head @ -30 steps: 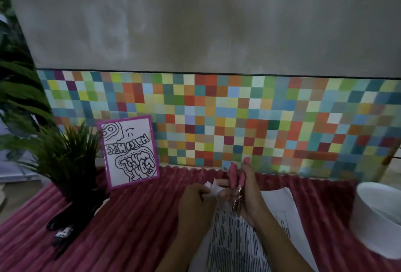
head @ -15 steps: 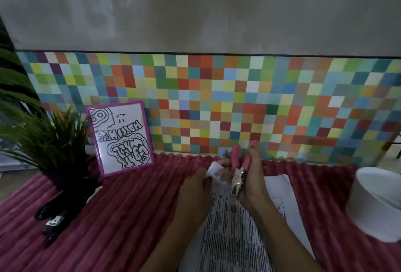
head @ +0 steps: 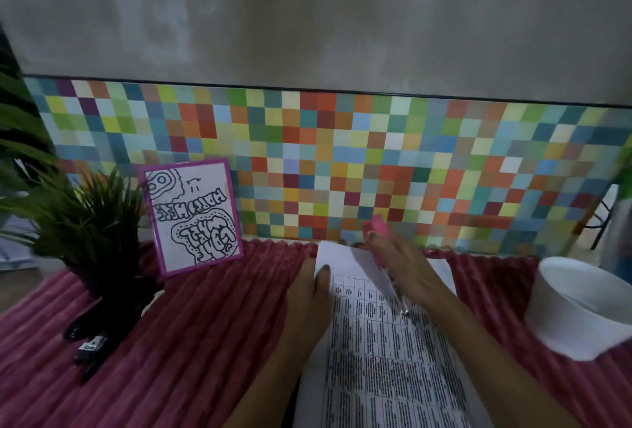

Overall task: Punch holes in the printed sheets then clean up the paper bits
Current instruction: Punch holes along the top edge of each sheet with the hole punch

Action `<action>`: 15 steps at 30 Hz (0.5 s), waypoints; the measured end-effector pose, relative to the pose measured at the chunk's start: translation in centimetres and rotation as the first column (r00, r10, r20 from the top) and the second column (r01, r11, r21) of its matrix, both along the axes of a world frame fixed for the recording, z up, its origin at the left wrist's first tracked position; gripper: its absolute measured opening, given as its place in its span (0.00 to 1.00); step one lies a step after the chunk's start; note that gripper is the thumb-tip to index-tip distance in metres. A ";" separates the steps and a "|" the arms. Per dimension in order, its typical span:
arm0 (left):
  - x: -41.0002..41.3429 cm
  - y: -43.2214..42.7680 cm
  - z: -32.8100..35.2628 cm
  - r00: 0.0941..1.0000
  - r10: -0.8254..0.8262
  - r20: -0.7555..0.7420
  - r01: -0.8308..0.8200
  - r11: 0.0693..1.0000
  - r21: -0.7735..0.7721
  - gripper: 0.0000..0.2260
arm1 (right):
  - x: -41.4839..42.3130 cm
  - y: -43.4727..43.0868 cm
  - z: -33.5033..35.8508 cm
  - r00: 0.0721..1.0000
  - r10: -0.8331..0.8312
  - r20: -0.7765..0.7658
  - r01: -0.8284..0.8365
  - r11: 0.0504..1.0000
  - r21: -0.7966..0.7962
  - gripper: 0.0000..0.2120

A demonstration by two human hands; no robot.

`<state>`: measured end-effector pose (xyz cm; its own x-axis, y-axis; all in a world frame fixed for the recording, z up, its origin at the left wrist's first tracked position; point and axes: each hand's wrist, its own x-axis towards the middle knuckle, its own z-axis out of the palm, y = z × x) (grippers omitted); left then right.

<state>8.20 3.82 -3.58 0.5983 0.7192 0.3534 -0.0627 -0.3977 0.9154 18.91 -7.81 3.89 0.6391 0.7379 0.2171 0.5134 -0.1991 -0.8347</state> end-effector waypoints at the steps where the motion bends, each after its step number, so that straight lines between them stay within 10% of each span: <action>1: 0.1 0.1 0.0 1.000 0.001 -0.015 -0.001 1.000 -0.014 0.15 | 0.2 -0.2 -0.3 1.000 -0.015 -0.004 0.015 1.000 0.027 0.15; 10: 0.3 0.0 0.0 0.999 0.019 -0.041 -0.021 0.999 -0.041 0.10 | -0.7 0.3 -0.8 0.975 0.124 0.183 -0.135 0.990 0.048 0.25; 15: 0.1 -0.1 0.2 1.000 -0.002 -0.009 0.002 0.998 -0.055 0.07 | 1.9 -3.0 -1.3 0.982 -0.123 0.142 0.117 0.992 0.048 0.22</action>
<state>8.26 3.73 -3.35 0.6026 0.7362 0.3080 -0.0549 -0.3468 0.9363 20.84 -10.80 2.55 0.6824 0.6468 0.3407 0.6035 -0.2354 -0.7618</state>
